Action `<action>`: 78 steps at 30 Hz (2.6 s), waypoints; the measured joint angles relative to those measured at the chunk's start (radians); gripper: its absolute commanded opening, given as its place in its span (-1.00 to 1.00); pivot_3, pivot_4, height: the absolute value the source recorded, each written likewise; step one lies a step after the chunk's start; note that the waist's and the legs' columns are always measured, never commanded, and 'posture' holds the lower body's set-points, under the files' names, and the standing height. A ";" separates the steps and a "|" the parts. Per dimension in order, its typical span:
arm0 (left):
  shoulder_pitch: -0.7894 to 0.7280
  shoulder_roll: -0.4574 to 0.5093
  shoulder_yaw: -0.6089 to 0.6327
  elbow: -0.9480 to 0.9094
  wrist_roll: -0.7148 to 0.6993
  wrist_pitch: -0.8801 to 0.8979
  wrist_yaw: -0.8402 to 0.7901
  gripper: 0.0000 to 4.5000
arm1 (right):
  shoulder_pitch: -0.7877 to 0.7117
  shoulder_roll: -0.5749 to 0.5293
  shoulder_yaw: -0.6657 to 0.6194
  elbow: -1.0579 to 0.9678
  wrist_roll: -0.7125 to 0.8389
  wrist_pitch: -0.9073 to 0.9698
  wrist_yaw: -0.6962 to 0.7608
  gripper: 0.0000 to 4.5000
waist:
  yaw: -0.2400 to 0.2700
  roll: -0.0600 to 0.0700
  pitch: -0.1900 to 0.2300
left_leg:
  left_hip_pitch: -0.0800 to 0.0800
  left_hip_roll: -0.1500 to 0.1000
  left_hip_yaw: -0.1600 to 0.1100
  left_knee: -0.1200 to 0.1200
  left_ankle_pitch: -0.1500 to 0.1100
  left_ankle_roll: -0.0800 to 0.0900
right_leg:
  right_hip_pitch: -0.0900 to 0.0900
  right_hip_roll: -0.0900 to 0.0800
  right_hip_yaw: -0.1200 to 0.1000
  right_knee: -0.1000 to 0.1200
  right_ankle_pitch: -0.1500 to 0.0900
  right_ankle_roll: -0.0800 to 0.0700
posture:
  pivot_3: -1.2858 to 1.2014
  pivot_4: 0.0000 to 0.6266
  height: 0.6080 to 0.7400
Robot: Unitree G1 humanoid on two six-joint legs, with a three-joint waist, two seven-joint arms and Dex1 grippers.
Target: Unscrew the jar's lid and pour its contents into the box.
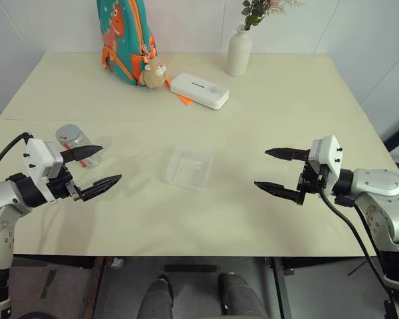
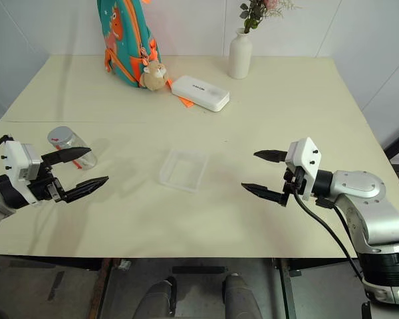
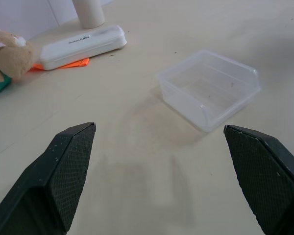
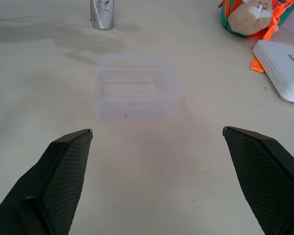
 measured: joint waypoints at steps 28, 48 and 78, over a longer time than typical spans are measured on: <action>0.048 -0.406 0.157 0.017 0.162 -0.082 0.661 0.99 | -0.434 0.434 0.194 0.255 -0.030 -0.143 0.026 1.00 | 0.003 -0.006 -0.004 | 0.000 0.002 0.004 0.010 -0.002 0.003 | 0.002 0.003 0.003 -0.003 0.012 0.001 | 0.03 -0.52 1.00; -0.259 -0.285 0.036 0.517 0.216 -0.279 0.527 0.99 | -0.360 0.440 0.194 0.148 -0.052 -0.142 -0.088 1.00 | 0.001 -0.006 -0.004 | -0.001 0.006 0.008 0.007 -0.004 0.001 | -0.001 0.005 0.004 -0.002 0.012 0.001 | 0.03 -0.52 1.00; -0.326 -0.303 0.004 0.495 0.135 -0.217 0.552 -0.13 | -0.327 0.435 0.182 0.115 -0.052 -0.128 -0.149 1.00 | 0.003 -0.008 -0.003 | -0.002 0.007 0.008 0.007 -0.004 0.001 | -0.002 0.006 0.004 -0.002 0.012 0.001 | 0.03 -0.52 1.00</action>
